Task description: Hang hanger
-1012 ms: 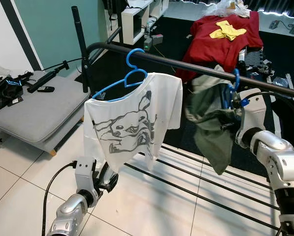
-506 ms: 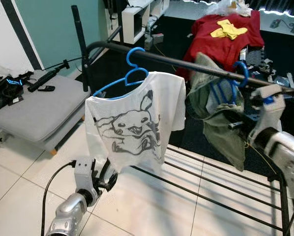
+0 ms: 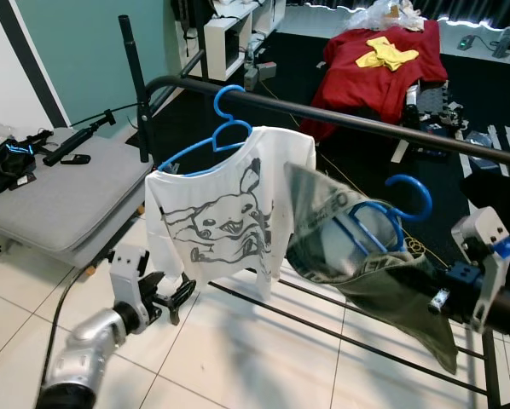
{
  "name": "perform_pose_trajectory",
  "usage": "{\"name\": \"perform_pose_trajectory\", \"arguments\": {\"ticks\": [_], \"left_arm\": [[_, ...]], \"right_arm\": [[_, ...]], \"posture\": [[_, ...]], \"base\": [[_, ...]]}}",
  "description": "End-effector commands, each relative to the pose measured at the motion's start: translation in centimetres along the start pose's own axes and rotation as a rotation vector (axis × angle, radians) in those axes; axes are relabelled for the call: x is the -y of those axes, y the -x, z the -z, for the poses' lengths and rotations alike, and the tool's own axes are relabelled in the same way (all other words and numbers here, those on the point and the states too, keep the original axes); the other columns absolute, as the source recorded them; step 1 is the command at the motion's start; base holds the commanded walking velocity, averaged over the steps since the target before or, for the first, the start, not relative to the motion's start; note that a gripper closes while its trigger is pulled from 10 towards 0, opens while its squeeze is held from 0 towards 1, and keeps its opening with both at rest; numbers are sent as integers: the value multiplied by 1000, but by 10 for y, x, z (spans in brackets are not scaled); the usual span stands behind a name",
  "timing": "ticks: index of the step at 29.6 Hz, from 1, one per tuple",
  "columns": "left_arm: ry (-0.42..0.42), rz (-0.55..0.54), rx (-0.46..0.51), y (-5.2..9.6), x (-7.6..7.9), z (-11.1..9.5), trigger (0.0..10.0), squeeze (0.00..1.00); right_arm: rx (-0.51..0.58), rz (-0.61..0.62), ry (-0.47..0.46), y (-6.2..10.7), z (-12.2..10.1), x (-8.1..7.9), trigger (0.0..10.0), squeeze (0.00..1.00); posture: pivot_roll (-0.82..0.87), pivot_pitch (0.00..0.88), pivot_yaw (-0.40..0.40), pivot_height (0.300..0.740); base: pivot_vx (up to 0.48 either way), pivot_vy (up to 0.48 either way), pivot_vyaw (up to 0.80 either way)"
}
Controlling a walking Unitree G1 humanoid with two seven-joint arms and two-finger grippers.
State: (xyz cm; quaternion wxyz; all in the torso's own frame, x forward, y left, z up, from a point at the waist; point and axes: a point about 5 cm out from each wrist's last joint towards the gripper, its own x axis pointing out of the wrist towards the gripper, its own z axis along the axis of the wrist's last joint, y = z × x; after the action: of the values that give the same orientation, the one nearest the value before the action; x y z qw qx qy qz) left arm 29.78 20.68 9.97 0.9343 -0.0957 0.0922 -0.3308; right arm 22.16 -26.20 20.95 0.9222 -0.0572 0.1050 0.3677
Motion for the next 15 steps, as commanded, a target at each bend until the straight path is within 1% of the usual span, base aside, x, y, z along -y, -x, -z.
{"name": "perform_pose_trajectory", "arguments": {"ticks": [1, 3, 4, 5, 6, 7, 8, 9, 10, 11, 12, 13, 14, 15], "left_arm": [[1, 161, 42, 4, 8, -30, 10000, 0], [-22, 313, 73, 13, 18, -58, 10000, 0], [-28, 354, 80, 15, 21, -65, 10000, 0], [-28, 354, 80, 15, 21, -65, 10000, 0], [-49, 420, 138, 19, 27, -85, 10000, 0], [-86, 439, 221, 19, 31, -106, 10000, 0], [-112, 447, 279, 19, 34, -120, 10000, 0], [-128, 448, 313, 19, 36, -128, 10000, 0], [-128, 448, 313, 19, 36, -128, 10000, 0], [-160, 365, 413, 7, 38, -149, 10000, 0], [-172, 309, 480, -1, 41, -163, 10000, 0], [-136, 283, 555, -10, 47, -176, 10000, 0], [-101, 280, 591, -13, 52, -183, 10000, 0], [-101, 303, 605, -21, 62, -184, 10000, 0]], "right_arm": [[62, -79, 24, 4, -15, -9, 0, 0], [147, -118, 36, 3, -27, -12, 0, 0], [174, -125, 39, 4, -31, -13, 0, 0], [174, -125, 39, 4, -31, -13, 0, 0], [246, -121, 51, 2, -42, -12, 0, 0], [316, -114, 65, 0, -53, -10, 0, 0], [362, -110, 73, -1, -60, -9, 0, 0], [387, -108, 78, -2, -64, -9, 0, 0], [387, -108, 78, -2, -64, -9, 0, 0], [442, -129, 89, -10, -73, -11, 0, 0], [477, -146, 96, -15, -79, -13, 0, 0], [513, -163, 101, -22, -86, -14, 0, 0], [534, -175, 103, -27, -91, -16, 0, 0], [541, -184, 101, -37, -94, -15, 0, 0]], "posture": [[-66, 97, 1, 740], [-60, 100, 3, 740], [-60, 100, 3, 740], [-60, 100, 3, 740], [-58, 102, 5, 740], [-57, 104, 7, 740], [-57, 104, 7, 740], [-57, 104, 7, 740], [-57, 104, 7, 740], [-49, 105, 8, 740], [-49, 105, 8, 740], [-50, 105, 9, 740], [-50, 105, 9, 740], [-46, 105, 5, 740]], "base": [[0, 0, 0], [0, 0, 0], [0, 0, 0], [0, 0, 0], [0, 0, 0], [0, 0, 0], [0, 0, 0], [0, 0, 0], [0, 0, 0], [0, 0, 0], [0, 0, 0], [0, 0, 0], [0, 0, 0], [0, 0, 0]]}}
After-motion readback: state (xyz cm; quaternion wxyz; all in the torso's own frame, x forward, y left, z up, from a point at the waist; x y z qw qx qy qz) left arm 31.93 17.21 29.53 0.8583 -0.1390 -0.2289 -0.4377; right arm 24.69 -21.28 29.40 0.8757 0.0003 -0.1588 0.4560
